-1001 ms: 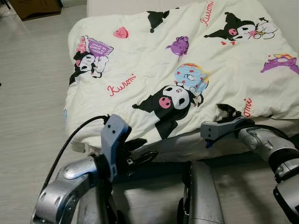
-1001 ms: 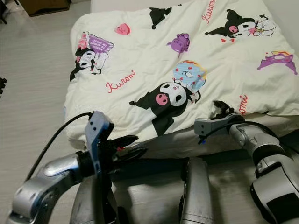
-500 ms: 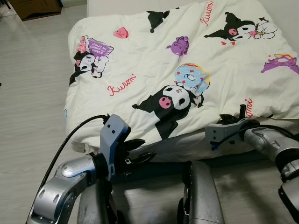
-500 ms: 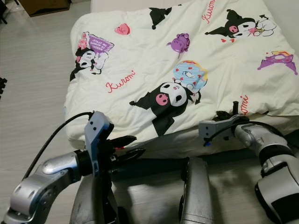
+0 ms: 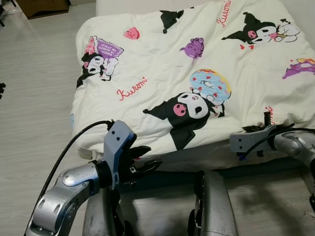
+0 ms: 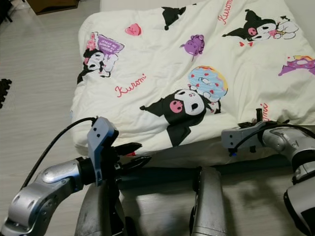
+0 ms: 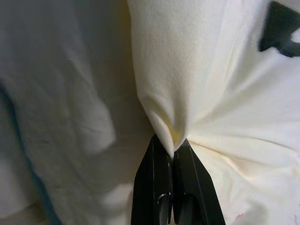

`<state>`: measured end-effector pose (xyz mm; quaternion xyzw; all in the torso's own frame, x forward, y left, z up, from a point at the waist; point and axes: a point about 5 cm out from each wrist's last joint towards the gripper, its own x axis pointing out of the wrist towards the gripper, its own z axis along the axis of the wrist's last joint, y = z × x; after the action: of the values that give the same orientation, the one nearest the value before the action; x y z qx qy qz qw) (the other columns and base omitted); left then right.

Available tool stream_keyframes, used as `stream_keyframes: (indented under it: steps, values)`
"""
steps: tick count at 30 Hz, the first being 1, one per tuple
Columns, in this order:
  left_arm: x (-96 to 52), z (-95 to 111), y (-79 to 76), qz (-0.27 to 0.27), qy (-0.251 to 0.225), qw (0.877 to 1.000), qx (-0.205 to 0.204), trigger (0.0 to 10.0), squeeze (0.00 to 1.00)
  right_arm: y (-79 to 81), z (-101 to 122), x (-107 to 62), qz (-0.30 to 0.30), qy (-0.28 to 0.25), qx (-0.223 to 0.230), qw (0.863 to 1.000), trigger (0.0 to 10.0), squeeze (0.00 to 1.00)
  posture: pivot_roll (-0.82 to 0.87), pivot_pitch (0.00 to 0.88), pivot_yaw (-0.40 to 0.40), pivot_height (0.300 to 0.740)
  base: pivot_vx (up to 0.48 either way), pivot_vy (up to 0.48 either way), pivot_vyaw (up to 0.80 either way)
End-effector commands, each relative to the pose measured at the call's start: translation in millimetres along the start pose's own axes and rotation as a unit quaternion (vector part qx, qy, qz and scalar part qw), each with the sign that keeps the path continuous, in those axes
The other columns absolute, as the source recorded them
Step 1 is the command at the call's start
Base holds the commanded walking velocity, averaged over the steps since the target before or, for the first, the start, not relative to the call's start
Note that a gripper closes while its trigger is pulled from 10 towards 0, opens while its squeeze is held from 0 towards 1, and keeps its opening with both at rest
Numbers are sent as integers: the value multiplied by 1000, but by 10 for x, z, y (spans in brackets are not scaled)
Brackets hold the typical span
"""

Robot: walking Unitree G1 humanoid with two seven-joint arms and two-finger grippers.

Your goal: Clean up the room

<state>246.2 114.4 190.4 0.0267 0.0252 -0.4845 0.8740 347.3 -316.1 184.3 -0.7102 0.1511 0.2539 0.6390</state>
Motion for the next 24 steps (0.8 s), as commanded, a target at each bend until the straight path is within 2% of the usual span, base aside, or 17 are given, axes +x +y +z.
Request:
stream_keyframes:
  steps: [1, 2, 3, 4, 5, 7, 11, 24]
  values:
    - [-37, -5, -28, -9, 4, 1000, 3, 10000, 0, 296, -141, -70, 86, 18, 16, 996, 0, 0, 38, 402, 59, 506, 0, 0, 0]
    - [-36, -3, -30, -9, 4, 1000, 2, 10000, 0, 353, -155, -94, 117, 14, 23, 993, 0, 0, 38, 402, 59, 506, 0, 0, 0]
    - [-36, -3, -30, -9, 4, 1000, 2, 10000, 0, 353, -155, -94, 117, 14, 23, 993, 0, 0, 38, 402, 59, 506, 0, 0, 0]
    - [-35, -1, -33, -11, 4, 1000, 2, 10000, 0, 428, -167, -116, 154, 11, 31, 988, 0, 0, 37, 397, 62, 506, 0, 0, 0]
    - [-35, -1, -33, -11, 4, 1000, 2, 10000, 0, 428, -167, -116, 154, 11, 31, 988, 0, 0, 37, 397, 62, 506, 0, 0, 0]
    - [-31, 1, -38, -13, 3, 1000, 2, 10000, 0, 537, -190, -150, 201, 11, 35, 979, 0, 0, 40, 394, 63, 506, 0, 0, 0]
    - [-28, 5, -44, -18, 3, 1000, 2, 10000, 0, 655, -232, -195, 245, 20, 35, 969, 0, 0, 43, 393, 64, 506, 0, 0, 0]
    - [-30, -6, -54, -24, 6, 1000, 2, 10000, 0, 791, -353, -358, 315, 31, 31, 948, 0, 0, 44, 389, 65, 506, 0, 0, 0]
